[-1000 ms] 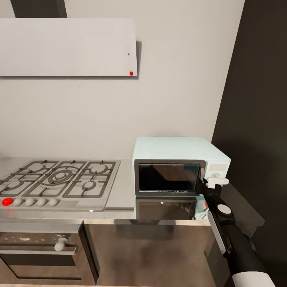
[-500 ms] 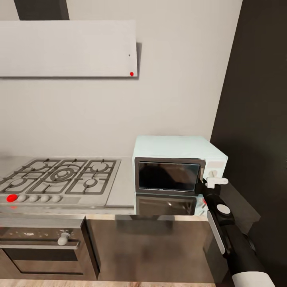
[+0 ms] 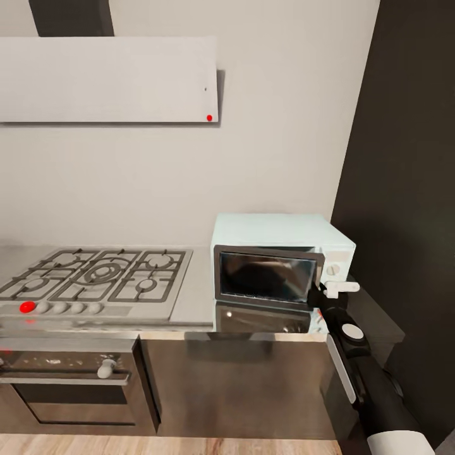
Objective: In the kitchen, take the popcorn bag from the countertop, put it into the microwave, and heat it until the popcorn is cooked so the cooked popcorn ends up inside the bag.
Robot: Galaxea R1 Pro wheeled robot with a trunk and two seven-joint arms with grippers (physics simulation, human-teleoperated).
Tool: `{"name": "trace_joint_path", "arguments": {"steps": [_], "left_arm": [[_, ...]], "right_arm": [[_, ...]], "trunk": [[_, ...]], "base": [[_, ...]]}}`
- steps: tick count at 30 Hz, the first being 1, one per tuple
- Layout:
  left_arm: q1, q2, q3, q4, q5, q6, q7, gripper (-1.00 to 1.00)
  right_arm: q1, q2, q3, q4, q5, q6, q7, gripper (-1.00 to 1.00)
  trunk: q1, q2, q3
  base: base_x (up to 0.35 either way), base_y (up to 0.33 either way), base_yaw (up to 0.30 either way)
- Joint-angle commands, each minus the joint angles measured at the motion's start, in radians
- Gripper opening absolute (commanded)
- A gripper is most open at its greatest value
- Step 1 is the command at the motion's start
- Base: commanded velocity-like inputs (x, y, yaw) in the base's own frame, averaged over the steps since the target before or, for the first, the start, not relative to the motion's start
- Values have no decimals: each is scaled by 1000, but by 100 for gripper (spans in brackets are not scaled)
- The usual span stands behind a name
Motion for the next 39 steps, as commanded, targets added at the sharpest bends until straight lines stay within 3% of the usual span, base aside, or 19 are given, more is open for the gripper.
{"name": "trace_joint_path", "arguments": {"steps": [1,28,39], "left_arm": [[0,0,4,1,-1,-4,1,100],[0,0,4,1,-1,-4,1,100],[0,0,4,1,-1,-3,1,100]], "right_arm": [[-1,-1,-27,-2,9,7,-5,-100],[-1,-1,-27,-5,9,7,-7,-100],[-1,0,-27,-5,9,7,-7,-100]], "trunk": [[0,-1,-1],[0,-1,-1],[0,-1,-1]], "base": [[-33,0,0],[-35,0,0],[-164,0,0]]}}
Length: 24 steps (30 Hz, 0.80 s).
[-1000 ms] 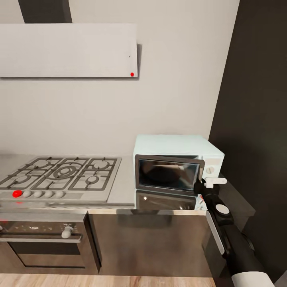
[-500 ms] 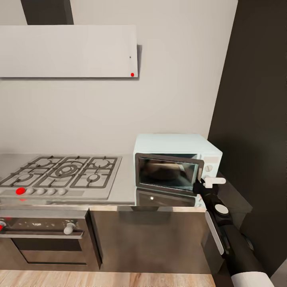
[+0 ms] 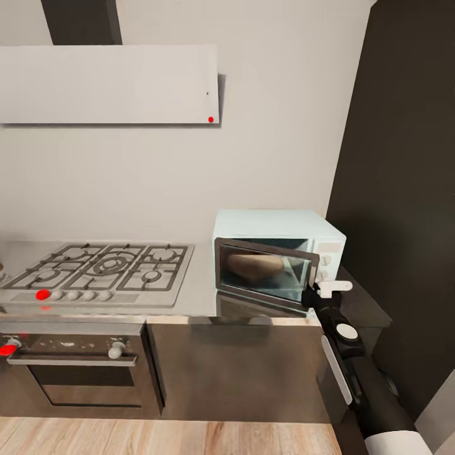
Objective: In the kitchen, take the popcorn bag from the countertop, put it into the microwave, and heat it until the popcorn is cooked so the cooked popcorn ends up inside the bag.
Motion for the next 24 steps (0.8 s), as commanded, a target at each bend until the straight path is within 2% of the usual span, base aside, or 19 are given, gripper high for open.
{"name": "trace_joint_path", "arguments": {"steps": [1,11,17,24], "left_arm": [[0,0,4,1,-1,-3,1,100],[0,0,4,1,-1,-3,1,100],[0,0,5,1,-1,-3,1,100],[0,0,4,1,-1,-4,1,100]], "right_arm": [[-1,-1,-72,-3,12,7,-9,-100],[-1,0,-72,-3,12,7,-8,-100],[-1,0,-72,-3,12,7,-8,-100],[-1,-1,-72,-4,12,7,-8,-100]], "trunk": [[0,-1,-1],[0,-1,-1],[0,-1,-1],[0,-1,-1]], "base": [[-6,0,0],[-1,0,0],[-160,0,0],[-18,0,0]]}}
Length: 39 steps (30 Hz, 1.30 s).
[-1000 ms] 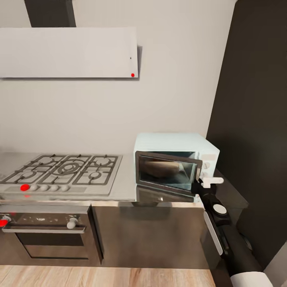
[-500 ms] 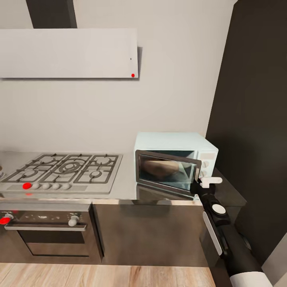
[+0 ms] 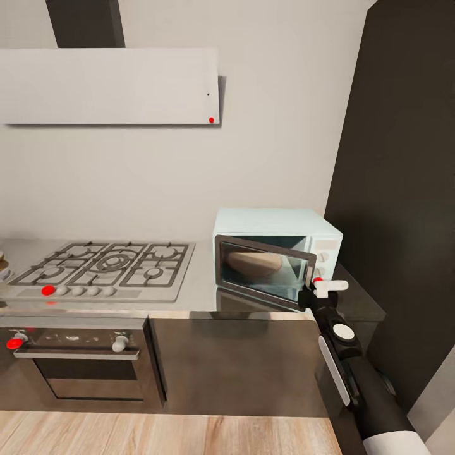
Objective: In the kitchen, take the popcorn bag from the countertop, put it into the microwave, and heat it until the popcorn is cooked so the cooked popcorn ends up inside the bag.
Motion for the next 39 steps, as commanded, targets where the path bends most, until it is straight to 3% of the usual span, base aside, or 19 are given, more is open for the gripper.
{"name": "trace_joint_path", "arguments": {"steps": [1,2,29,34,39], "left_arm": [[0,0,5,0,-1,-3,1,100],[0,0,5,0,-1,-3,1,100],[0,0,5,0,-1,-3,1,100],[0,0,5,0,-1,-3,1,100],[0,0,5,0,-1,-3,1,100]], "right_arm": [[-1,-1,-97,-2,7,6,-9,-100],[-1,-1,-97,-3,7,6,-9,100],[0,-1,-95,-4,7,8,-3,100],[0,-1,-76,-5,7,9,-2,100],[0,16,-69,-5,9,4,-6,100]], "trunk": [[0,-1,-1],[0,-1,-1],[0,-1,-1],[0,-1,-1],[0,-1,-1]], "base": [[0,0,0],[0,0,0],[-98,0,0],[-6,0,0],[0,0,0]]}}
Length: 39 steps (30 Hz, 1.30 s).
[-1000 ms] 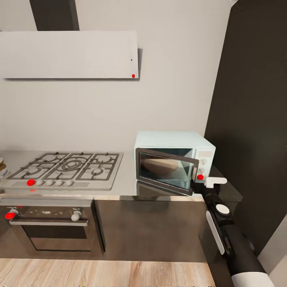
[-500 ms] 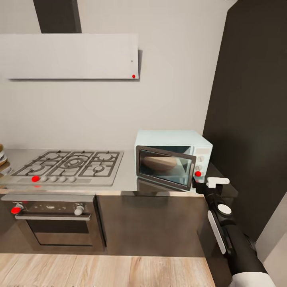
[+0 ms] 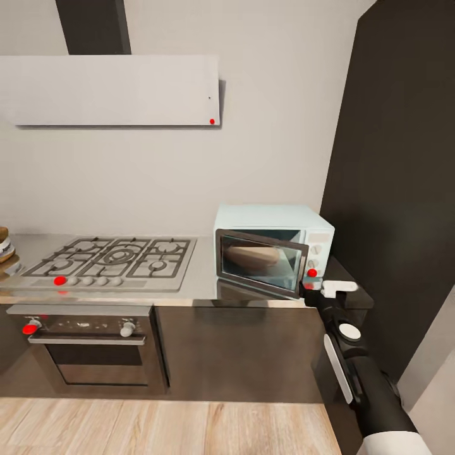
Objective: In the kitchen, take the popcorn bag from the countertop, put it into the microwave, and heat it until the popcorn is cooked so the cooked popcorn ends up inside the bag.
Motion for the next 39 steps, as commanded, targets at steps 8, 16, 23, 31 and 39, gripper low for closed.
{"name": "trace_joint_path", "arguments": {"steps": [8,16,23,31,39], "left_arm": [[-1,0,4,1,-1,-4,1,100],[-1,0,4,1,-1,-3,1,100],[-1,0,4,1,-1,-4,1,100],[-1,0,4,1,-1,-4,1,100],[-1,0,4,1,-1,-3,1,100]], "right_arm": [[1,5,0,7,13,-102,-4,100],[-2,-19,3,19,14,-95,109,100],[-17,-111,-28,23,2,-9,566,100],[-17,-115,-73,22,3,-2,614,100],[-19,-117,-74,22,5,-2,718,100]], "trunk": [[0,-1,-1],[0,-1,-1],[0,-1,-1],[0,-1,-1],[0,-1,-1]], "base": [[0,0,0],[0,0,0],[0,0,0],[0,0,0],[0,0,0]]}}
